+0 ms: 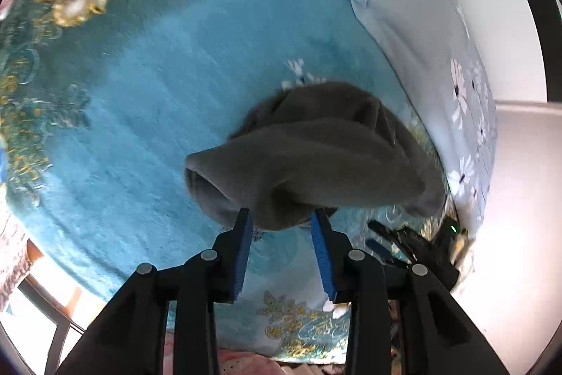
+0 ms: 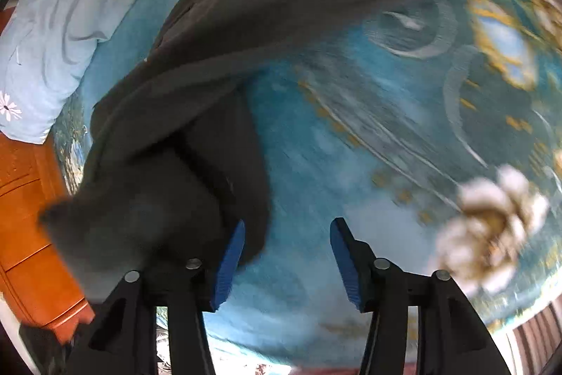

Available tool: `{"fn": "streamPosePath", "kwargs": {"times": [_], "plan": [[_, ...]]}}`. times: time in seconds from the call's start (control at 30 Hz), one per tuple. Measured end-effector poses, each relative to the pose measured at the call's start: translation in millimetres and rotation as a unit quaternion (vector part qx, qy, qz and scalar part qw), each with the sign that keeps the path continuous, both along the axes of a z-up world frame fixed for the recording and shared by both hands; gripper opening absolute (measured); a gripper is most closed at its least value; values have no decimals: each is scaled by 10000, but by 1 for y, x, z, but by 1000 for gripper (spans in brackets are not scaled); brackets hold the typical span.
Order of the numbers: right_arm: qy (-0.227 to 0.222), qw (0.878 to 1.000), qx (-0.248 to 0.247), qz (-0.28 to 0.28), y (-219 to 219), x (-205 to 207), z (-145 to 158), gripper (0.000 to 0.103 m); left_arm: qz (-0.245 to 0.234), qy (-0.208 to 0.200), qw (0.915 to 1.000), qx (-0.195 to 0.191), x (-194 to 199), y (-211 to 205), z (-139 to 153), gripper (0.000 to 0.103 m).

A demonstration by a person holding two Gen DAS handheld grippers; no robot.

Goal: Fold clothes

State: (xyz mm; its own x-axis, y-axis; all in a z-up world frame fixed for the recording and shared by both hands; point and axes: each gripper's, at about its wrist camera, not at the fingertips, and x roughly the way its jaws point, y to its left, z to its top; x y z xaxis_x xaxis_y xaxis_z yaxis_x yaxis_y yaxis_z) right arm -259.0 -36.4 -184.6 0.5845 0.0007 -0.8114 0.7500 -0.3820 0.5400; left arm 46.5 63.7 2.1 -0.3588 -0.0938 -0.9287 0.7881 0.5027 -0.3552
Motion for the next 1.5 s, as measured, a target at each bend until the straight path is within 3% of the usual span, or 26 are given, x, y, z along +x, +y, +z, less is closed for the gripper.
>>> {"fn": "streamPosePath", "kwargs": {"times": [0.13, 0.37, 0.43, 0.5, 0.57, 0.63, 0.87, 1.13, 1.23, 1.3, 1.37, 1.5], "plan": [[27, 9999, 58, 152, -39, 28, -25, 61, 376, -314, 9988, 87, 13, 11, 12, 42], [389, 9985, 108, 374, -60, 65, -40, 66, 846, -533, 9947, 245, 21, 24, 9, 47], [295, 9988, 55, 385, -59, 70, -37, 57, 908, -516, 9941, 284, 19, 23, 9, 47], [118, 9992, -10, 390, -57, 74, -33, 23, 961, -409, 9941, 307, 16, 20, 8, 47], [30, 9989, -155, 439, -53, 76, -24, 13, 920, -260, 9949, 320, 11, 16, 9, 47], [-208, 9990, -274, 273, -46, 70, -13, 11, 815, -182, 9961, 293, 4, 14, 13, 47], [-884, 9891, -1056, -514, 7, 10, 38, 7, 191, -306, 9993, 53, -26, 12, 33, 49], [-356, 9708, -1607, -1745, 101, -119, 81, 6, 335, -137, 9987, 370, -33, 22, 23, 49], [49, 9598, -1538, -2346, 137, -185, 84, 6, 496, -28, 9968, 633, -30, 32, 11, 49], [364, 9501, -1298, -2815, 166, -221, 76, 6, 675, 36, 9947, 776, -24, 39, 2, 49], [569, 9328, -808, -3466, 197, -258, 51, 6, 874, 106, 9921, 894, -17, 46, -5, 49], [686, 9211, -315, -3818, 213, -277, 31, 5, 1213, 271, 9865, 1071, -2, 54, -19, 49]]}}
